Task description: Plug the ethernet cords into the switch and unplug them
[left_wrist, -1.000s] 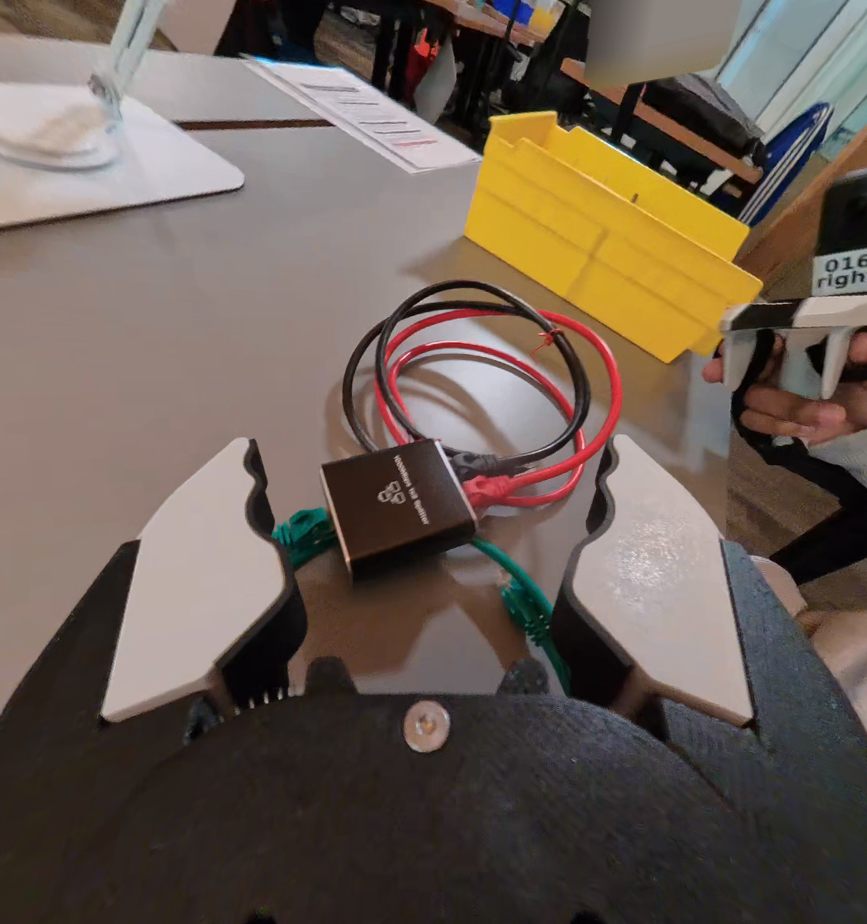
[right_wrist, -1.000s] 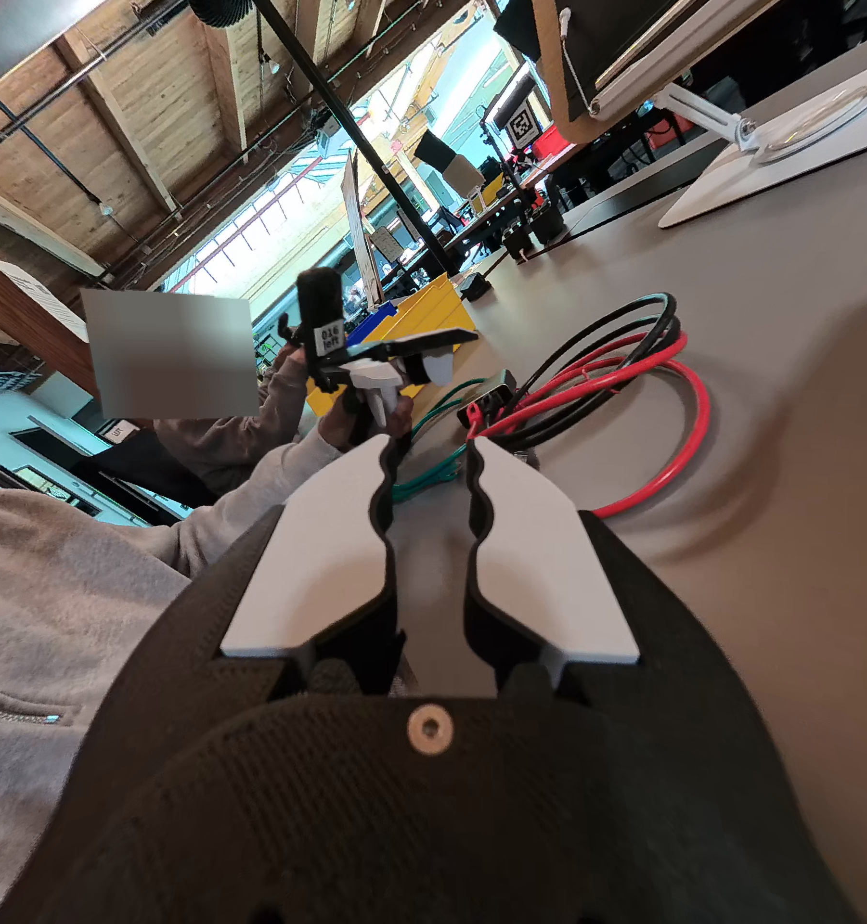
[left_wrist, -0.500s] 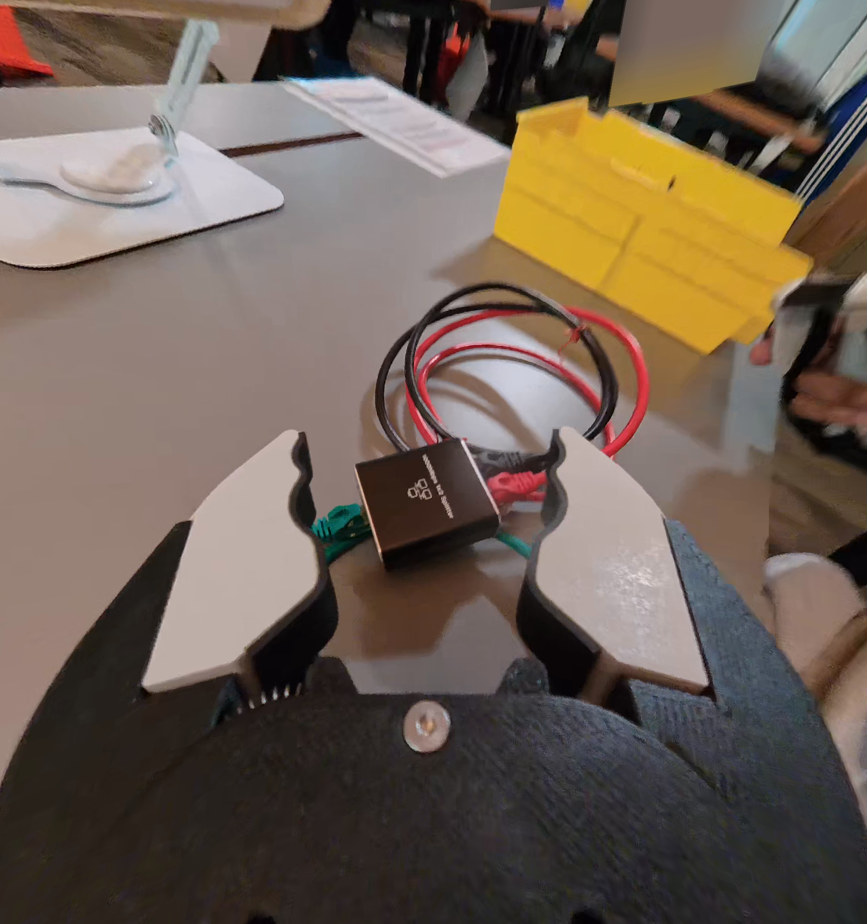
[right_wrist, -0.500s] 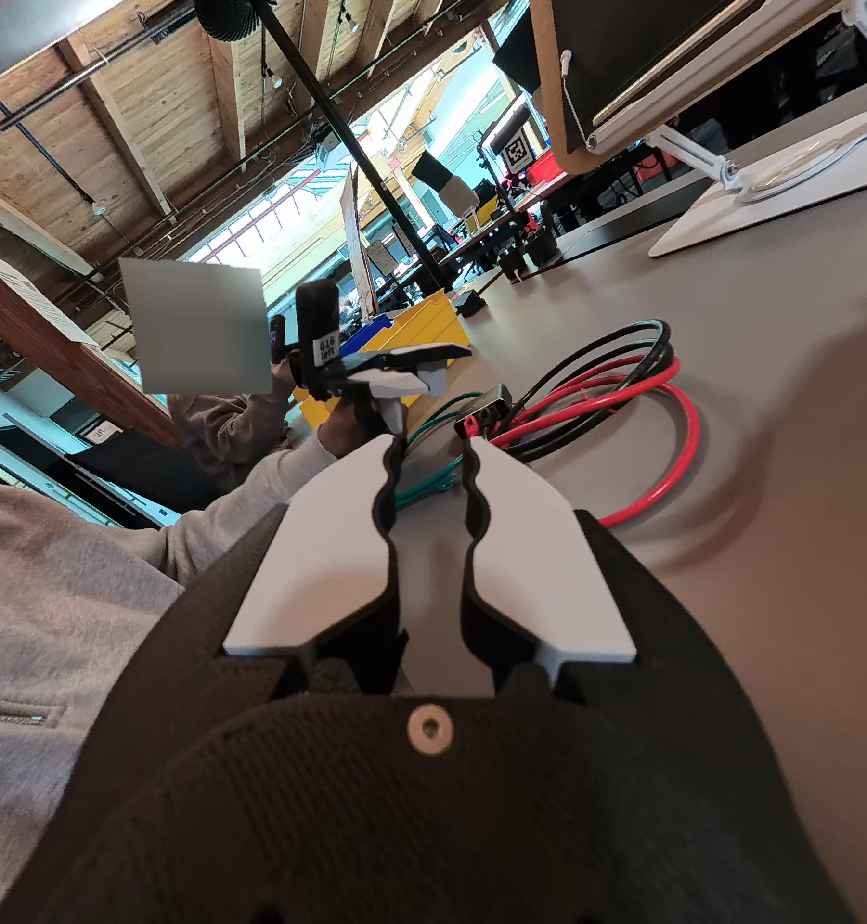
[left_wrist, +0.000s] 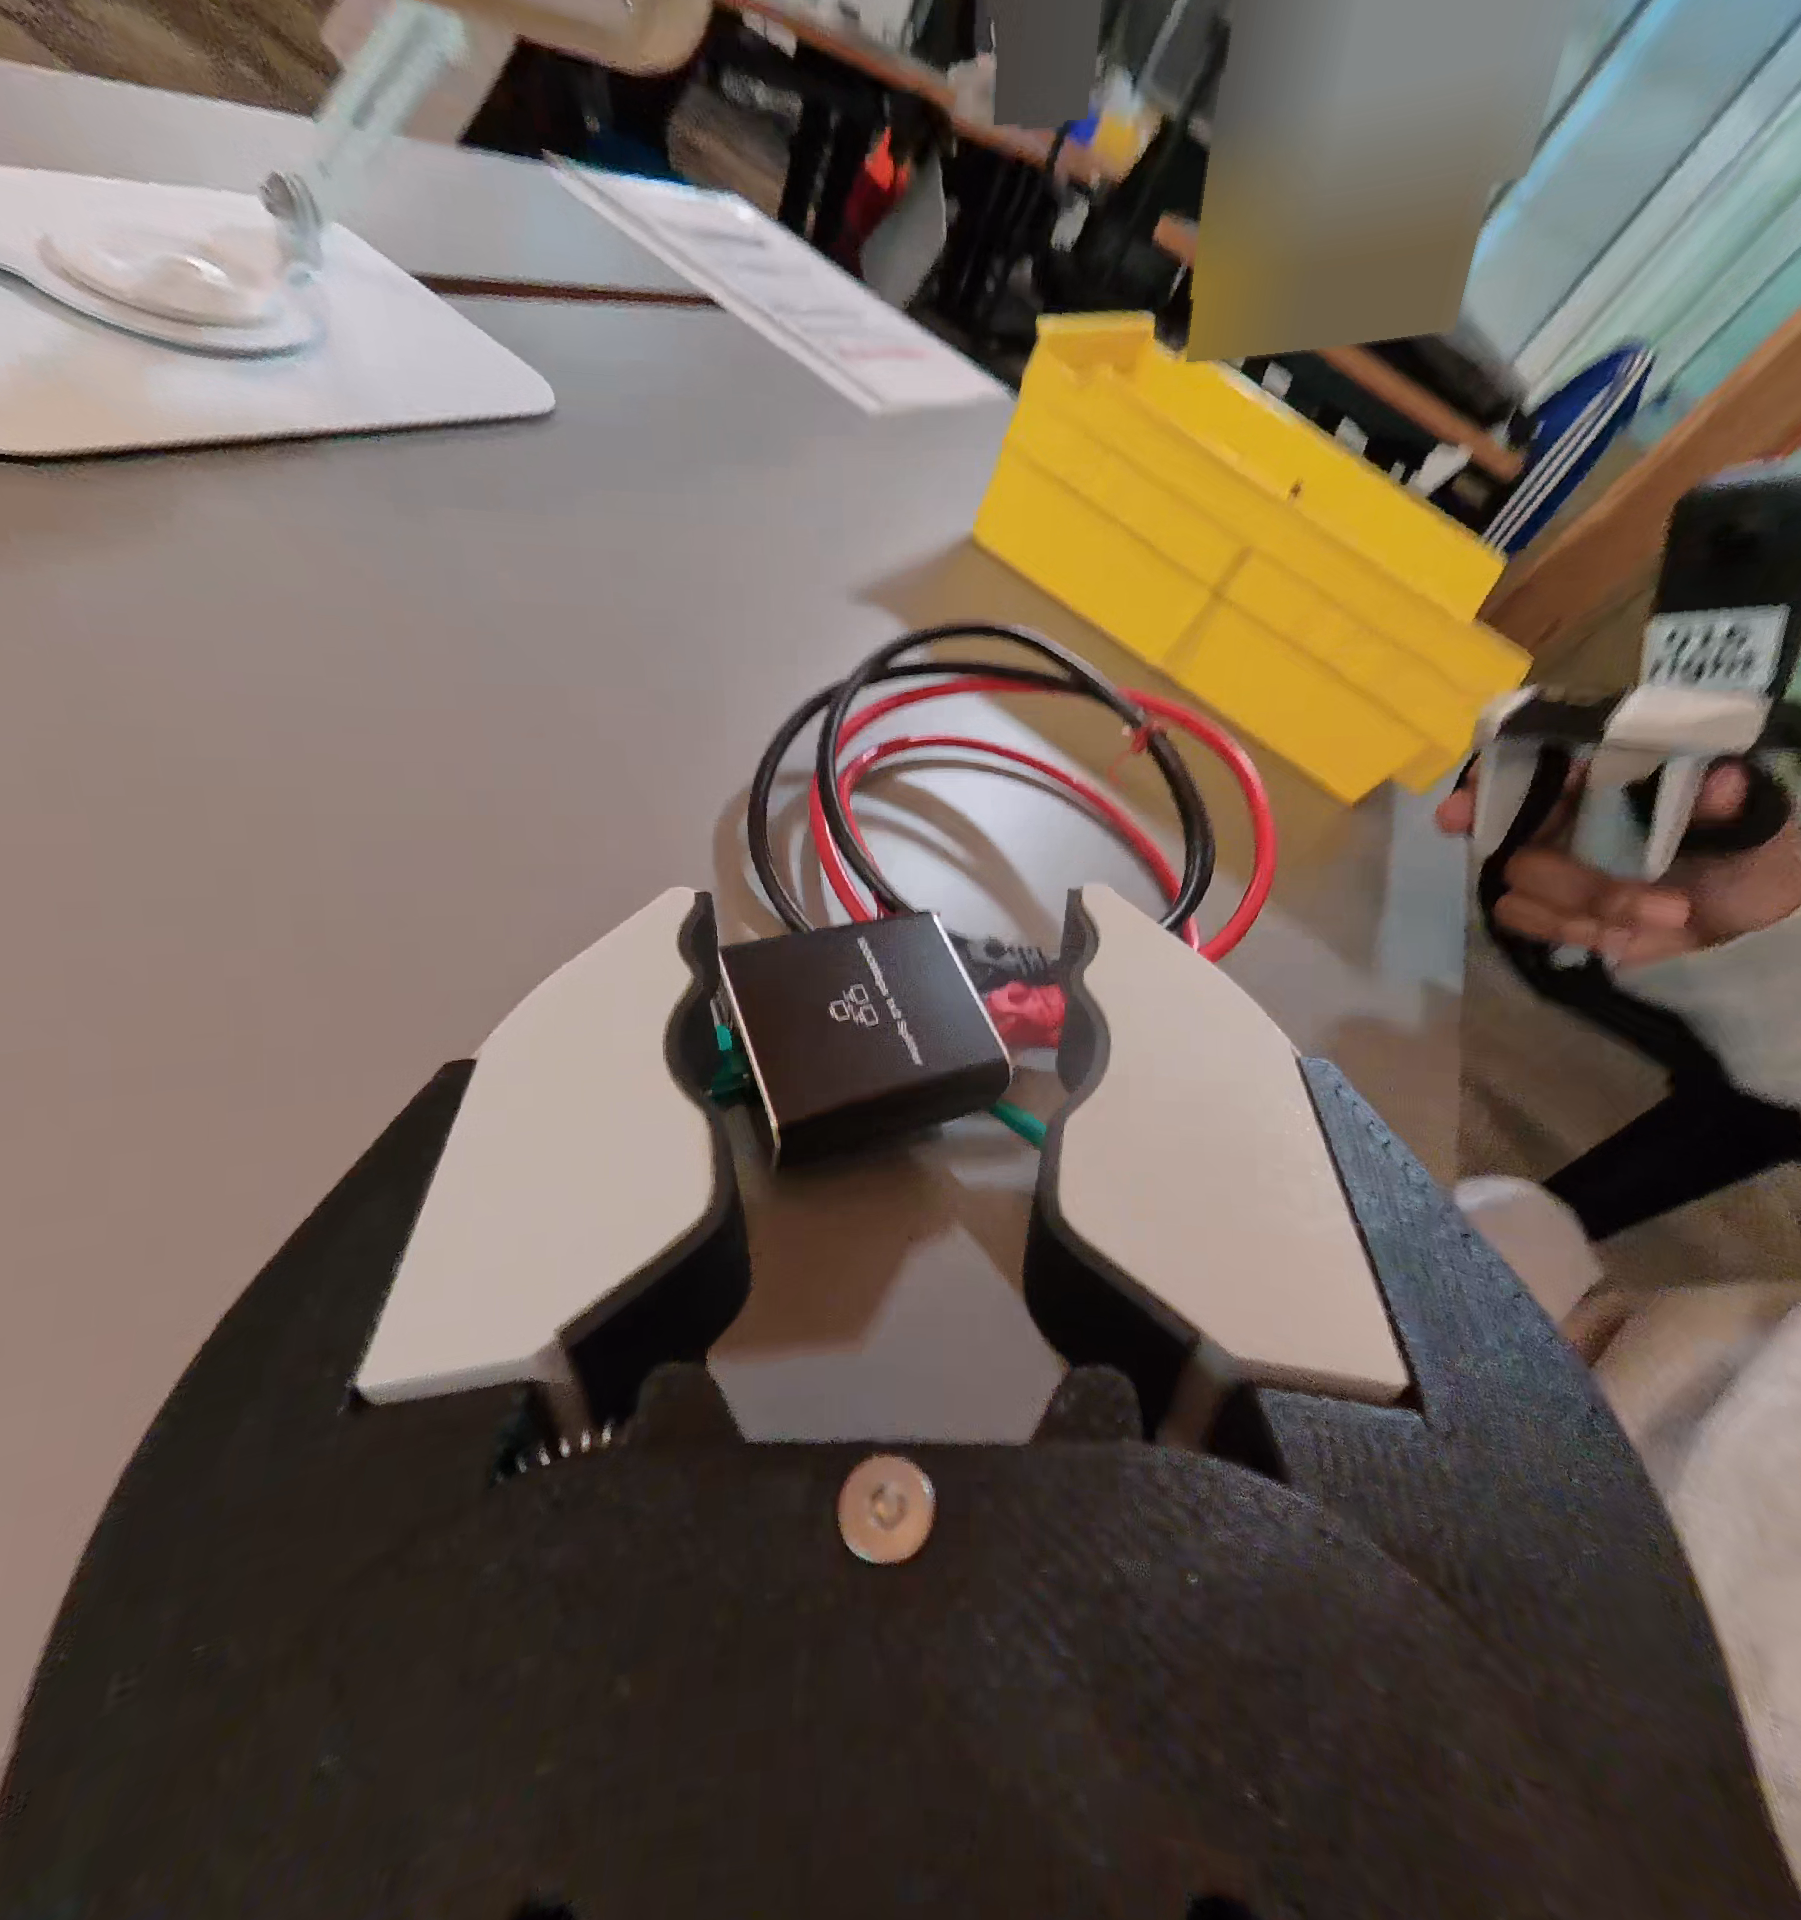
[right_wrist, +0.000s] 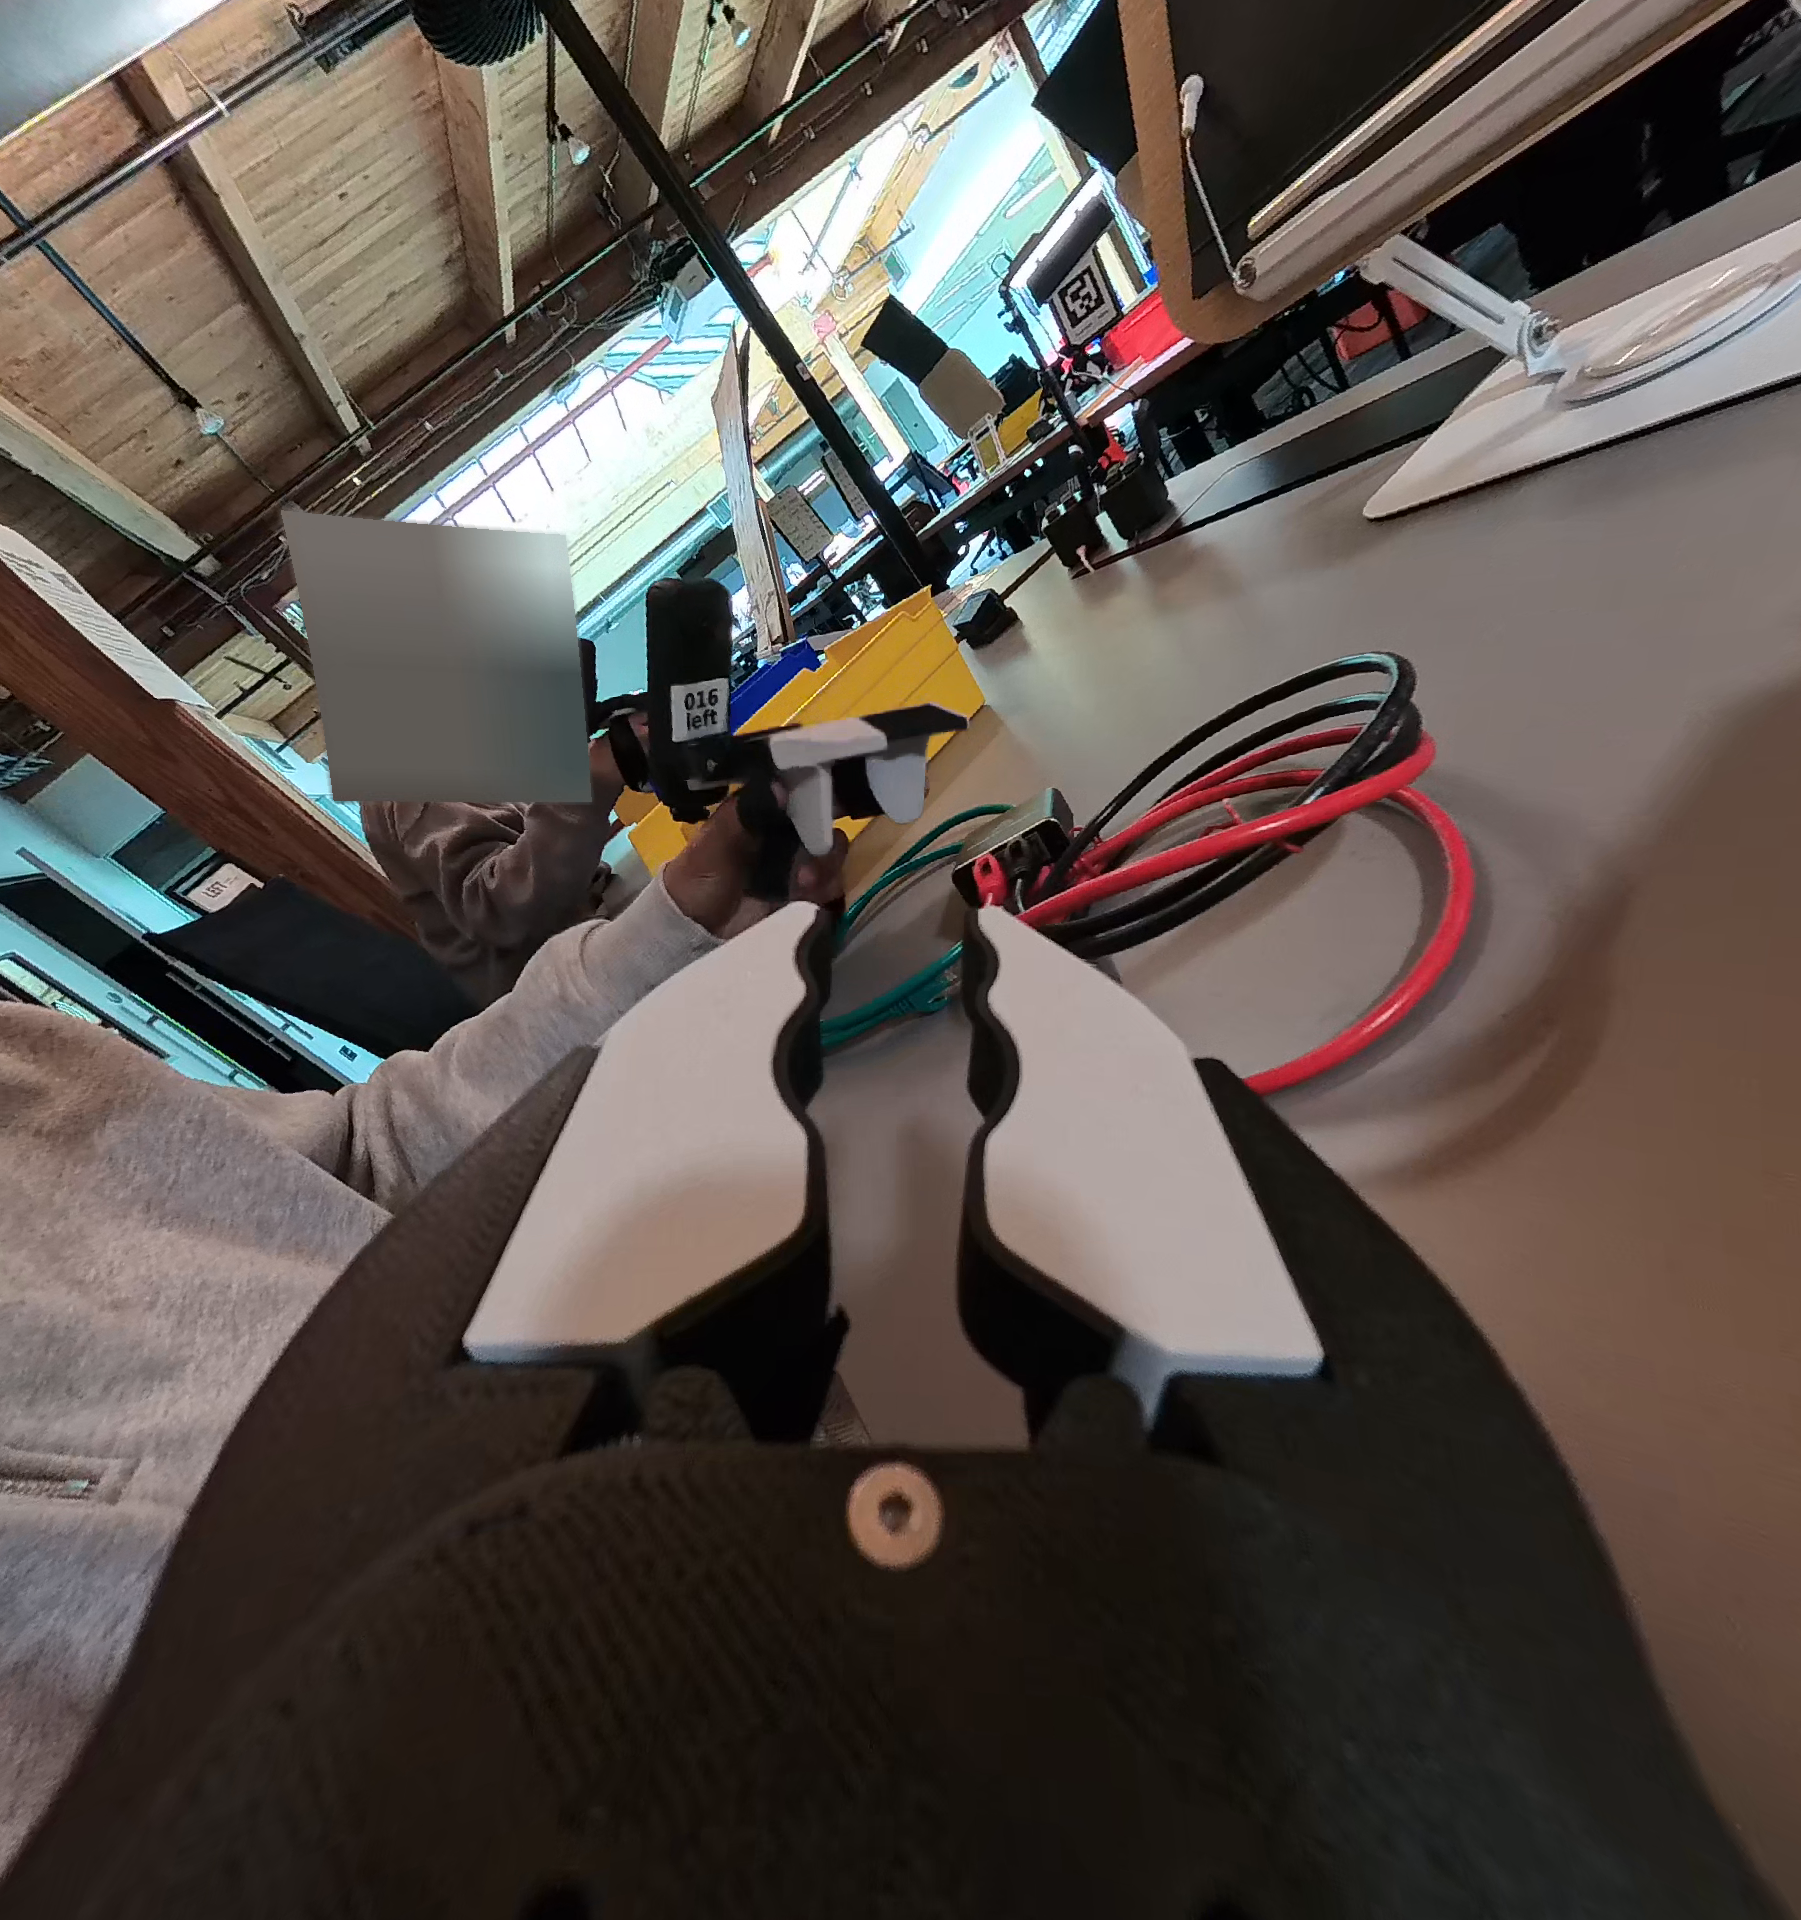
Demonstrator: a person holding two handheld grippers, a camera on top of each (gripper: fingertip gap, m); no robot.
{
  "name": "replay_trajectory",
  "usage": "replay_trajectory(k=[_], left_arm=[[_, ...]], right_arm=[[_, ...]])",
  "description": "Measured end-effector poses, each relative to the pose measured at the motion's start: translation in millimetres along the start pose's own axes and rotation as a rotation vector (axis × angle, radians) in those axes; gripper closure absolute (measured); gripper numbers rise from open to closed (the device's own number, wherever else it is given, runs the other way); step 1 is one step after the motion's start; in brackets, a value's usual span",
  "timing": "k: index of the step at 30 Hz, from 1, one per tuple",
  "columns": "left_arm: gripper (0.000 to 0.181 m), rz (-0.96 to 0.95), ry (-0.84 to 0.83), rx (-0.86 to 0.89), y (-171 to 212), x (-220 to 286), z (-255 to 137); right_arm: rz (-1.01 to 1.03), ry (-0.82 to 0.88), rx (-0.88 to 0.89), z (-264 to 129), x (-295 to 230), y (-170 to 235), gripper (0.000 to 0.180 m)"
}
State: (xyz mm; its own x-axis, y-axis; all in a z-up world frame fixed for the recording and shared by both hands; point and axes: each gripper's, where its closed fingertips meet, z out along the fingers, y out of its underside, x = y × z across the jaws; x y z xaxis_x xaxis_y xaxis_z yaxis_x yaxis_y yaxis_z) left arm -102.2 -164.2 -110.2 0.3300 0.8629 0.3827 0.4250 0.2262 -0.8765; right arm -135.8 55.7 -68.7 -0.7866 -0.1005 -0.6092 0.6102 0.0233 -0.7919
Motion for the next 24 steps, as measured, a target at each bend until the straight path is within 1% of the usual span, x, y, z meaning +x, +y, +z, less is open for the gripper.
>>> replay_trajectory(k=[4,9,13,19,22,24], left_arm=[[0.107,0.117,-0.04,-0.1,15.9,2.2,10.0],[0.104,0.203,-0.088,-0.147,21.5,-0.3,11.7],[0.103,0.212,-0.091,-0.136,18.0,1.3,10.7],[0.103,0.186,-0.065,-0.064,-0.8,9.6,3.6],[0.103,0.203,-0.069,-0.104,2.2,8.8,2.0],[0.093,0.197,-0.053,-0.174,11.5,11.5,4.7]], right_arm=[[0.005,-0.003,-0.001,-0.2,0.0,0.3,0.156],[0.012,-0.006,-0.002,-0.2,0.2,0.5,0.155],[0.012,-0.007,-0.004,0.0,-0.2,0.9,0.155],[0.014,-0.007,-0.005,0.3,0.0,1.2,0.155],[0.015,-0.007,-0.006,0.5,-0.1,1.5,0.155],[0.014,-0.007,-0.006,0.5,-0.3,1.6,0.155]])
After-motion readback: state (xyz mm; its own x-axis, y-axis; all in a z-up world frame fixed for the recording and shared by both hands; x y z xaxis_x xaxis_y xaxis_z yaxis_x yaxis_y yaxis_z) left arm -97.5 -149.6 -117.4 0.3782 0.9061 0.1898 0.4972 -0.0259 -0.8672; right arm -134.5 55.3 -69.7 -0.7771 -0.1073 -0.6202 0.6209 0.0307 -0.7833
